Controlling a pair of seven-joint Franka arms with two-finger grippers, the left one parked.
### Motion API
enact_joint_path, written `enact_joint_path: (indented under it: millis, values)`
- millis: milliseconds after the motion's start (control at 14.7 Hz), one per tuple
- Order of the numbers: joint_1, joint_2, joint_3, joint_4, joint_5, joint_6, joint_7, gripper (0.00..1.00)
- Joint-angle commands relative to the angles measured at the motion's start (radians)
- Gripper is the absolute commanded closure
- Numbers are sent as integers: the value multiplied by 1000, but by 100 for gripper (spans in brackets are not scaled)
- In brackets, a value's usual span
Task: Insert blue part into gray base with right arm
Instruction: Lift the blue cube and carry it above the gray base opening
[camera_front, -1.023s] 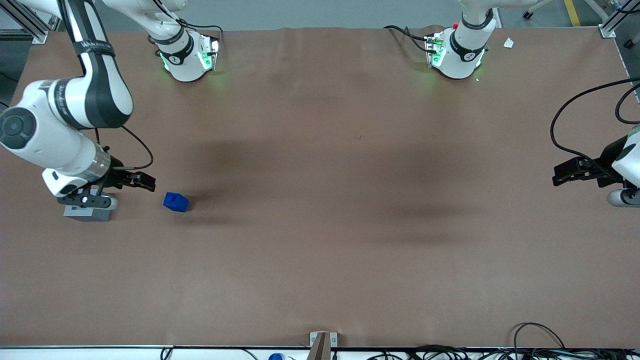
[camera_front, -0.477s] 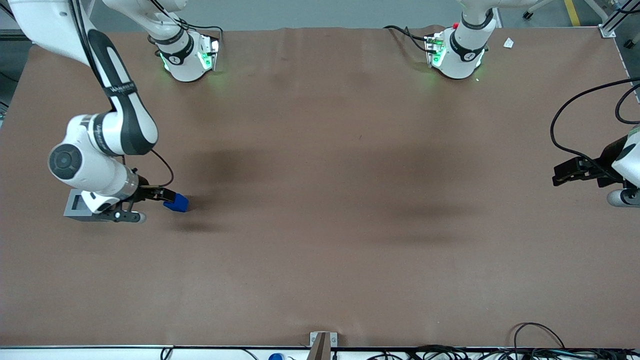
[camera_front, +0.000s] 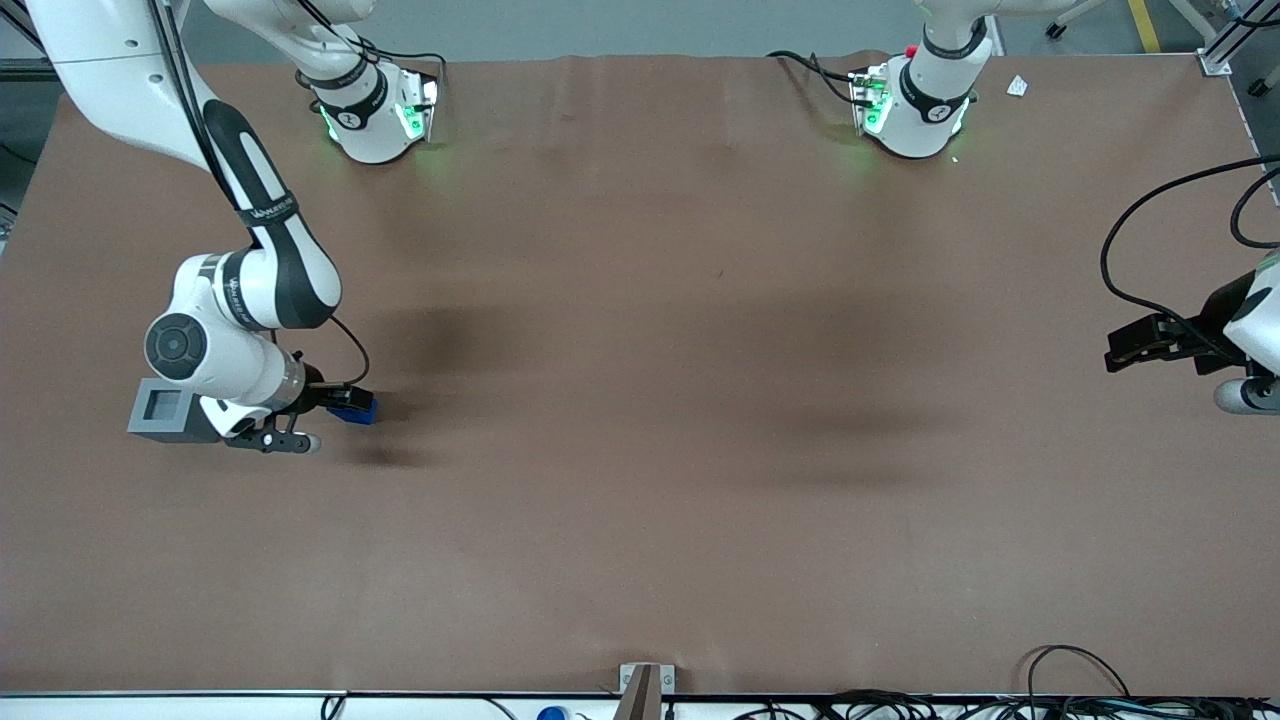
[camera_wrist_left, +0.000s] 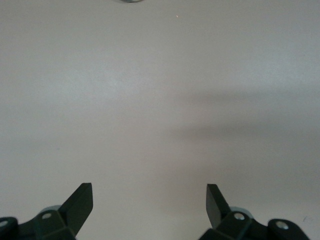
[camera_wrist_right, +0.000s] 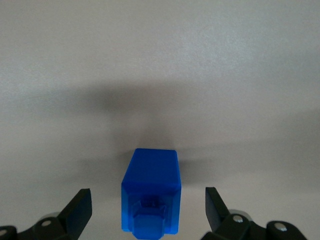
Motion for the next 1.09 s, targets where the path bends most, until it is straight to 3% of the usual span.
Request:
enact_joint_path:
  millis: [0, 273, 477, 682, 1023]
  values:
    - [5, -12, 0, -9, 11, -21, 46, 0]
    - [6, -12, -2, -11, 9, -21, 46, 0]
    - [2, -10, 0, -11, 9, -15, 48, 19]
    - [1, -4, -2, -11, 9, -12, 48, 27]
    - [-2, -1, -2, -11, 9, -10, 51, 77]
